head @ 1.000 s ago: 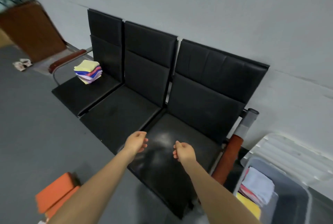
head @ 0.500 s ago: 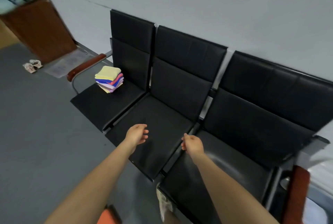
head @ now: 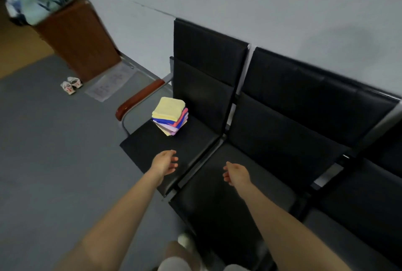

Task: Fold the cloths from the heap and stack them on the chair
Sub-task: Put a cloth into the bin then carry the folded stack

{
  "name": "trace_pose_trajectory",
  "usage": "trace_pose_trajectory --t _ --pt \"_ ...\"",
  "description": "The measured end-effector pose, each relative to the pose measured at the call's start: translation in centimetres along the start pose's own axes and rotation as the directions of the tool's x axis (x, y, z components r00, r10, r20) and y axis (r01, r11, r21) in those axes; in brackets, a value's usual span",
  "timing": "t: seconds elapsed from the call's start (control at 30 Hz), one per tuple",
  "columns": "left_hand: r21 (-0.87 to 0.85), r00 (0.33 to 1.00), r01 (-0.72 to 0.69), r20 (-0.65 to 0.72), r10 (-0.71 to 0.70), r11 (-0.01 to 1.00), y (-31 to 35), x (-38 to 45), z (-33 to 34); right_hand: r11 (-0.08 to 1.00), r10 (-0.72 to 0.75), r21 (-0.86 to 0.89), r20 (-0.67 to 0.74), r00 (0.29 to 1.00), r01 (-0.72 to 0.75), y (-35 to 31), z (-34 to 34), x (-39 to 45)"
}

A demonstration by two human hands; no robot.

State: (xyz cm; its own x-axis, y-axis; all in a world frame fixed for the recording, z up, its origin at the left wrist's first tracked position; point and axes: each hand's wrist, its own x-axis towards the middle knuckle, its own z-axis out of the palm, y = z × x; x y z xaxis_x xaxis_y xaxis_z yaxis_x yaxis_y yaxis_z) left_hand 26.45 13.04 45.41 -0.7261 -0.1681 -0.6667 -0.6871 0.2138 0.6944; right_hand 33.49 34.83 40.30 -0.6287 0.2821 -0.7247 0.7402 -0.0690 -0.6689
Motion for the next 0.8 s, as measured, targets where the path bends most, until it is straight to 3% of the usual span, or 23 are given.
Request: trace_pose_trajectory --t 0.17,0.43,0.6,0.7,0.8 --pt "0.097 0.999 0.016 0.026 -0.019 0.995 5.9 13.3 -4.6 0.991 0.034 0.128 -0.063 0.997 -0.026 -6.7 8.0 8.1" --pt "0.321 0.993 -0.094 0.096 0.066 0.942 13.8 39.7 -8.3 0.958 0.217 0.223 -0.158 0.963 -0.179 -14.5 23.9 25.2" --pt "0.37 0.968 -0.174 0.236 0.089 0.913 13.3 56.7 -8.2 0.961 0.189 0.23 -0.133 0.973 -0.155 -17.8 32.1 39.2" --pt "0.41 0.967 -0.129 0.253 0.024 0.903 10.0 65.6 -7.1 0.95 0.263 0.212 -0.141 0.954 -0.231 -16.1 36.3 47.8" --pt "0.285 0.934 -0.043 0.353 -0.063 0.958 7.9 70.6 -6.8 0.935 0.274 0.262 -0.097 0.957 -0.241 -13.7 38.1 52.2"
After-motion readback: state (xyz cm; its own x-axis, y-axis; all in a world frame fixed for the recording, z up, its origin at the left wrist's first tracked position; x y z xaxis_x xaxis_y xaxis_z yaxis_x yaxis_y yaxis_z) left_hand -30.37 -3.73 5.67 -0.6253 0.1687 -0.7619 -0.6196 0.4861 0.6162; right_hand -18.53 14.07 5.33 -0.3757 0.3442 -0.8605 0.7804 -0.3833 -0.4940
